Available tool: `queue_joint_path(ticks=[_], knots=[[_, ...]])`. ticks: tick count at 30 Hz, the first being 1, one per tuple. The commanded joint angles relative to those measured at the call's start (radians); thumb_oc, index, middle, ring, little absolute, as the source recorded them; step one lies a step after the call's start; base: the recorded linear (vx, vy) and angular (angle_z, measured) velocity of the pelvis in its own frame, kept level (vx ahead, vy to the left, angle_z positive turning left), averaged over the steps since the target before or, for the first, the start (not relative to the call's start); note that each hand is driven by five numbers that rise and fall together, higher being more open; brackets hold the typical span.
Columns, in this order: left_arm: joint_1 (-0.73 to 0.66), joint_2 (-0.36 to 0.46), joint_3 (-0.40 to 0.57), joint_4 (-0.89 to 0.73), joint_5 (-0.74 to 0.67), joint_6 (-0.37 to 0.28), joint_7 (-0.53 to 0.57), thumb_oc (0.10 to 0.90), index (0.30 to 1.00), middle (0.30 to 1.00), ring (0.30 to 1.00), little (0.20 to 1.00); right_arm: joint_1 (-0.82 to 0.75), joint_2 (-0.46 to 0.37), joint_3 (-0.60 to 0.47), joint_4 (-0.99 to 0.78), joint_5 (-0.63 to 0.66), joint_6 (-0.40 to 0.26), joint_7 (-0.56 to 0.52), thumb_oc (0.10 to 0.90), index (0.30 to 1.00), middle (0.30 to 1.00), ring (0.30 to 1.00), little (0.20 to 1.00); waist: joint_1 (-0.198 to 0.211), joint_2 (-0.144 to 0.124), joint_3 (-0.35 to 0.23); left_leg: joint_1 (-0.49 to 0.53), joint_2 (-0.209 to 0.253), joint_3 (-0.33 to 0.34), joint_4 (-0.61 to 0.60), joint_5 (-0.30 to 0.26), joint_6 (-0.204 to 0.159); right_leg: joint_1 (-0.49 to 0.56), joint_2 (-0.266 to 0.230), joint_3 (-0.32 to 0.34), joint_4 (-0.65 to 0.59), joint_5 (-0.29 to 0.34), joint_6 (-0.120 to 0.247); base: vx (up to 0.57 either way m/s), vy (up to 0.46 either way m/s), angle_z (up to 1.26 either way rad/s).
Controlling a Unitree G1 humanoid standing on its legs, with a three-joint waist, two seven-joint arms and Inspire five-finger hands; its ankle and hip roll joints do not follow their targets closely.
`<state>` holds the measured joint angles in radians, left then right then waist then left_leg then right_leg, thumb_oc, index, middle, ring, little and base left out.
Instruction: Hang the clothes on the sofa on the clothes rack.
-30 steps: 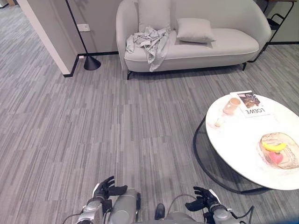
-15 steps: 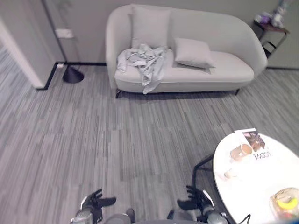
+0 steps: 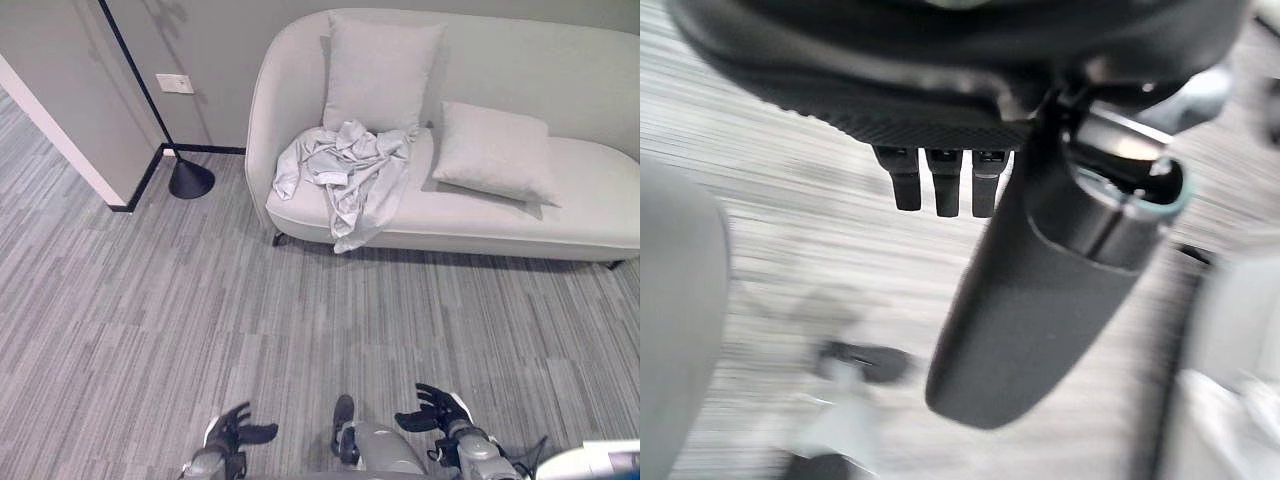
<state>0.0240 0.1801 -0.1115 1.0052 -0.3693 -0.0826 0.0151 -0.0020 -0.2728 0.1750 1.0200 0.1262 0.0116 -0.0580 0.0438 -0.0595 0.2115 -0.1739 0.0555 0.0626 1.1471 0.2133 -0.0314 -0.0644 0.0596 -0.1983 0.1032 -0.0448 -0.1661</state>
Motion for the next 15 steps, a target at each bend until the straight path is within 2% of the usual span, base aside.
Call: queue_joint_path(ticks=[1, 3, 4, 5, 6, 8, 9, 10, 11, 12, 13, 14, 15], knots=[[-0.003, 0.063, 0.031, 0.032, -0.032, -0.018, 0.025, 0.800, 0.900, 0.900, 0.900, 0.900, 0.056, -0.084, 0.047, -0.105, 0.029, -0.037, -0.032, 0.800, 0.900, 0.900, 0.900, 0.900, 0.012, -0.048, 0.008, -0.039, 0.010, 0.038, -0.437, -0.145, -0.026, 0.138, -0.096, 0.036, -0.191, 0.075, 0.184, 0.46, -0.080, -0.71], [0.016, 0.061, 0.037, 0.015, -0.031, -0.022, 0.027, 0.800, 0.900, 0.900, 0.900, 0.900, 0.054, -0.091, 0.042, -0.142, 0.033, -0.044, -0.030, 0.800, 0.900, 0.900, 0.900, 0.900, 0.041, -0.050, 0.003, -0.064, 0.004, 0.076, -0.695, -0.146, -0.014, 0.177, -0.092, 0.052, -0.191, 0.043, 0.196, 0.39, -0.012, -0.86], [0.016, 0.061, 0.037, 0.015, -0.031, -0.022, 0.027, 0.800, 0.900, 0.900, 0.900, 0.900, 0.054, -0.091, 0.042, -0.142, 0.033, -0.044, -0.030, 0.800, 0.900, 0.900, 0.900, 0.900, 0.041, -0.050, 0.003, -0.063, 0.004, 0.076, -0.696, -0.146, -0.014, 0.177, -0.092, 0.052, -0.191, 0.043, 0.196, 0.34, 0.036, -1.16], [0.028, 0.060, 0.038, -0.003, -0.027, -0.025, 0.028, 0.800, 0.900, 0.900, 0.900, 0.900, 0.049, -0.097, 0.042, -0.159, 0.033, -0.049, -0.033, 0.800, 0.900, 0.900, 0.900, 0.900, 0.052, -0.037, -0.003, -0.056, 0.005, 0.095, -0.860, -0.140, -0.012, 0.199, -0.083, 0.051, -0.191, 0.021, 0.204, 0.71, 0.142, -1.08], [0.049, 0.057, 0.053, -0.006, -0.020, -0.023, 0.030, 0.800, 0.900, 0.900, 0.900, 0.900, 0.039, -0.106, 0.035, -0.185, 0.026, -0.060, -0.046, 0.800, 0.900, 0.900, 0.900, 0.900, 0.081, -0.013, -0.019, -0.068, 0.009, 0.126, -1.229, -0.066, -0.034, 0.268, -0.066, 0.040, -0.191, -0.034, 0.216, 0.84, 0.165, -0.95], [0.052, 0.059, 0.060, 0.030, -0.017, -0.016, 0.033, 0.800, 0.900, 0.900, 0.900, 0.900, 0.034, -0.105, 0.041, -0.180, 0.008, -0.055, -0.051, 0.800, 0.900, 0.900, 0.900, 0.900, 0.091, -0.008, -0.029, -0.107, 0.030, 0.129, -1.234, -0.052, -0.058, 0.308, -0.062, 0.046, -0.191, -0.047, 0.215, 0.62, 0.136, -0.72], [0.066, 0.062, 0.080, 0.052, -0.019, -0.016, 0.029, 0.800, 0.900, 0.900, 0.900, 0.900, 0.035, -0.102, 0.046, -0.191, 0.002, -0.054, -0.041, 0.800, 0.900, 0.900, 0.900, 0.900, 0.095, -0.003, -0.042, -0.081, 0.030, 0.121, -1.234, -0.064, -0.055, 0.323, -0.059, 0.068, -0.191, -0.057, 0.223, 0.48, 0.140, -0.83], [0.078, 0.063, 0.086, 0.062, -0.012, -0.013, 0.027, 0.800, 0.900, 0.900, 0.900, 0.900, 0.044, -0.097, 0.048, -0.203, -0.008, -0.054, -0.035, 0.800, 0.900, 0.900, 0.900, 0.900, 0.096, 0.005, -0.056, -0.065, 0.033, 0.115, -1.234, -0.023, -0.060, 0.338, -0.058, 0.073, -0.191, -0.065, 0.221, 0.70, 0.261, -0.73], [0.094, 0.065, 0.102, 0.086, 0.005, -0.011, 0.031, 0.800, 0.900, 0.900, 0.900, 0.900, 0.059, -0.082, 0.056, -0.203, -0.035, -0.054, -0.025, 0.800, 0.900, 0.900, 0.900, 0.900, 0.109, -0.017, -0.089, -0.026, 0.009, 0.120, -1.234, -0.011, -0.049, 0.372, -0.109, 0.072, -0.191, -0.038, 0.243, 0.54, 0.208, -0.55], [0.094, 0.065, 0.102, 0.086, 0.005, -0.011, 0.031, 0.800, 0.900, 0.900, 0.900, 0.900, 0.059, -0.082, 0.056, -0.203, -0.035, -0.054, -0.025, 0.800, 0.900, 0.900, 0.900, 0.900, 0.110, -0.018, -0.089, -0.026, 0.008, 0.121, -1.234, -0.011, -0.048, 0.373, -0.111, 0.073, -0.191, -0.038, 0.244, 0.51, 0.210, -0.37], [0.096, 0.069, 0.112, 0.104, 0.007, -0.009, 0.031, 0.800, 0.900, 0.900, 0.900, 0.900, 0.061, -0.072, 0.064, -0.194, -0.044, -0.053, -0.019, 0.800, 0.900, 0.900, 0.900, 0.900, 0.122, -0.034, -0.096, 0.001, -0.012, 0.138, -1.234, -0.024, -0.032, 0.371, -0.152, 0.065, -0.117, 0.013, 0.271, 0.24, 0.131, -0.12], [0.092, 0.075, 0.116, 0.101, 0.009, -0.005, 0.034, 0.800, 0.900, 0.900, 0.900, 0.900, 0.056, -0.068, 0.072, -0.193, -0.063, -0.049, -0.018, 0.800, 0.900, 0.900, 0.900, 0.900, 0.123, -0.034, -0.087, 0.033, -0.019, 0.147, -1.234, -0.042, -0.013, 0.310, -0.186, 0.061, 0.017, 0.070, 0.301, 0.41, 0.323, -0.12], [0.064, 0.097, 0.105, 0.100, 0.014, -0.009, 0.043, 0.800, 0.900, 0.900, 0.900, 0.900, 0.044, -0.061, 0.079, -0.213, -0.069, -0.046, -0.018, 0.800, 0.900, 0.900, 0.900, 0.900, 0.081, -0.011, -0.048, 0.115, -0.026, 0.146, -1.234, -0.106, 0.030, 0.101, -0.263, 0.035, 0.345, 0.211, 0.309, 0.26, 0.264, -0.11]])
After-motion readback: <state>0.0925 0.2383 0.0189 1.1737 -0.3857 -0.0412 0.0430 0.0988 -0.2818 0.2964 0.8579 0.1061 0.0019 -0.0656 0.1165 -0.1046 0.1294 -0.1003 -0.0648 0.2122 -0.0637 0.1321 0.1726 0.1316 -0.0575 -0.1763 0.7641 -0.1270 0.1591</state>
